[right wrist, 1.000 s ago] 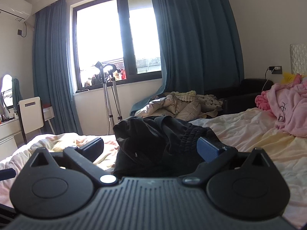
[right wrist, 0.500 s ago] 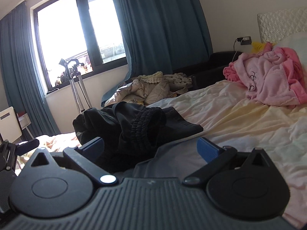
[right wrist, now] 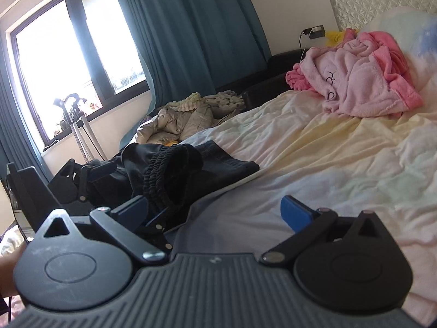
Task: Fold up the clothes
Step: 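Close the left gripper on the ribbed waistband of the black pants, then lift the waistband with the left gripper, raising the pants off the bed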
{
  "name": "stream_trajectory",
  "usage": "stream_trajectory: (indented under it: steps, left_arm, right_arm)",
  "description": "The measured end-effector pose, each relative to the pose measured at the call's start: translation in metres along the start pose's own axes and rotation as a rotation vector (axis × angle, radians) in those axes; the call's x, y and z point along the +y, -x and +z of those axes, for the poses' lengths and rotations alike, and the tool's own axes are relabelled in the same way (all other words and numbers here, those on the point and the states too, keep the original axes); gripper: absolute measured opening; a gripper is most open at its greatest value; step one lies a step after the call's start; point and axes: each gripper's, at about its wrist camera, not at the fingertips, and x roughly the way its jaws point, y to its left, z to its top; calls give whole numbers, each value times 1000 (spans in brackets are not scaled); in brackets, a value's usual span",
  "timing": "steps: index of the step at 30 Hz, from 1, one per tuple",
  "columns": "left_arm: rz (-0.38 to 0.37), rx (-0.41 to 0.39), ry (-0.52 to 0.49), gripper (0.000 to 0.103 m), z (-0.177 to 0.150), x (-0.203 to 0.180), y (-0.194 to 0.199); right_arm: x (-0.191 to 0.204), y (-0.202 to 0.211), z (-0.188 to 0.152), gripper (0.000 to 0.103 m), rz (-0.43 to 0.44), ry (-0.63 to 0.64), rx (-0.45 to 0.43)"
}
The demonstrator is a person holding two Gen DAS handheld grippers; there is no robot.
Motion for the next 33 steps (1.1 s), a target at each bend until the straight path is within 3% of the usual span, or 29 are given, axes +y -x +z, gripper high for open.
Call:
stream_trajectory:
  steps: [12, 15, 18, 20, 23, 27, 33]
  left_arm:
    - [156, 113, 304, 101, 9, 5, -47]
    - [177, 147, 453, 91, 12, 22, -52]
    - [157, 179, 622, 55, 16, 47, -54]
    - [192, 215, 708, 22, 20, 67, -50]
    - [212, 232, 826, 19, 19, 102, -34]
    - [257, 166, 807, 17, 19, 142, 7]
    - [357, 70, 936, 17, 10, 228, 89]
  right_arm:
    - [-20, -5, -2, 103, -42, -98, -34]
    - [-20, -6, -3, 103, -46, -102, -31]
    - [-23, -6, -8, 103, -58, -111, -39]
    - [-23, -10, -13, 103, -68, -117, -22]
    - [-19, -13, -20, 103, -73, -104, -5]
    - [-12, -10, -22, 103, -64, -71, -21]
    - [-1, -11, -27, 103, -63, -11, -17]
